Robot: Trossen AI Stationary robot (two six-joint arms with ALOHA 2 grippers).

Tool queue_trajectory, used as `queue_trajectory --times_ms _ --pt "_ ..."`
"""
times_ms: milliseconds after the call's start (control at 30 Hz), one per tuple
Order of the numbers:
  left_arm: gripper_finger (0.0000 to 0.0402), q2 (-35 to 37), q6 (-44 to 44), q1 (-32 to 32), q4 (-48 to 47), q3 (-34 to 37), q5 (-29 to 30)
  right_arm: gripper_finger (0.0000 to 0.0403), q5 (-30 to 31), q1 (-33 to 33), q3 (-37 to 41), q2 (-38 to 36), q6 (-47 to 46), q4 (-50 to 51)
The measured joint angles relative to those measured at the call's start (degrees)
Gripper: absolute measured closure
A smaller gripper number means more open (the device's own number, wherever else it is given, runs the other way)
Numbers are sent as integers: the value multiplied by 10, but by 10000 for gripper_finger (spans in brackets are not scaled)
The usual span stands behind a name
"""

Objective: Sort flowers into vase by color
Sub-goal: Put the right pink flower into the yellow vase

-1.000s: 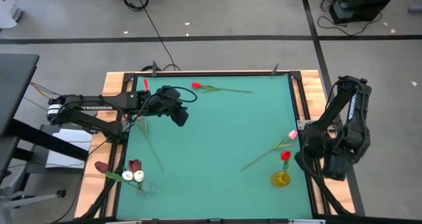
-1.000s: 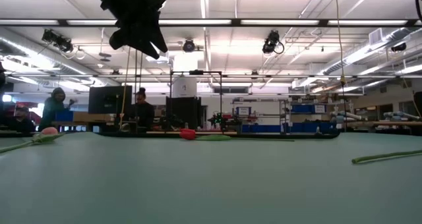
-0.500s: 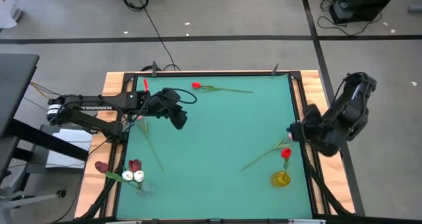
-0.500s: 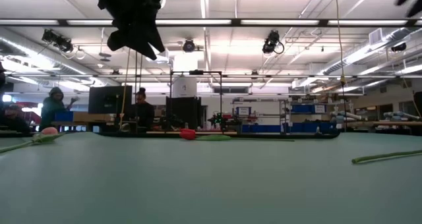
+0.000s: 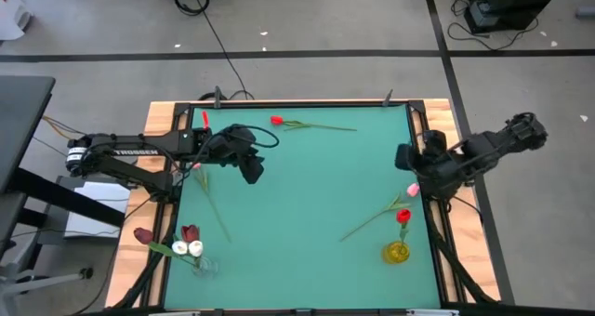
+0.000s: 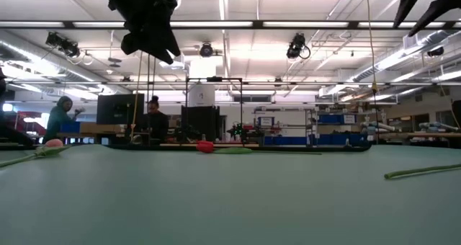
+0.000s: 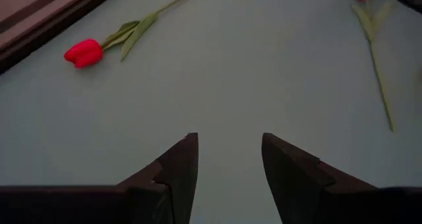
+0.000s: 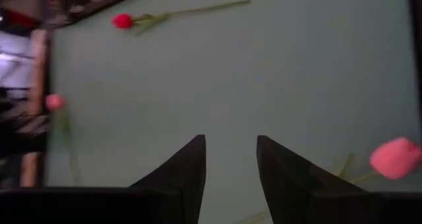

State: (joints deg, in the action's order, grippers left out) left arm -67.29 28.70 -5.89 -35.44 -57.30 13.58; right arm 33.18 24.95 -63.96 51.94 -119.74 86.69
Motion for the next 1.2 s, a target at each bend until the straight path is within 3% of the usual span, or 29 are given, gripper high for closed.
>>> queue_trajectory --times_ms 133,367,533,767,933,1200 --pt "230 0 -29 0 18 0 0 259 -51 -60 0 38 38 -43" --pt "230 0 -65 0 17 0 -26 262 -229 -138 0 119 106 -55" --pt "230 0 -113 0 18 0 -26 272 -276 -163 26 164 99 -106" --pt "230 0 -130 0 14 1 -38 273 -343 -168 169 191 4 -315" --pt "230 0 -131 0 -7 1 -49 275 -404 -152 220 202 -67 -326" --pt "230 0 -148 0 -31 1 -49 275 -452 -126 263 202 -141 -332"
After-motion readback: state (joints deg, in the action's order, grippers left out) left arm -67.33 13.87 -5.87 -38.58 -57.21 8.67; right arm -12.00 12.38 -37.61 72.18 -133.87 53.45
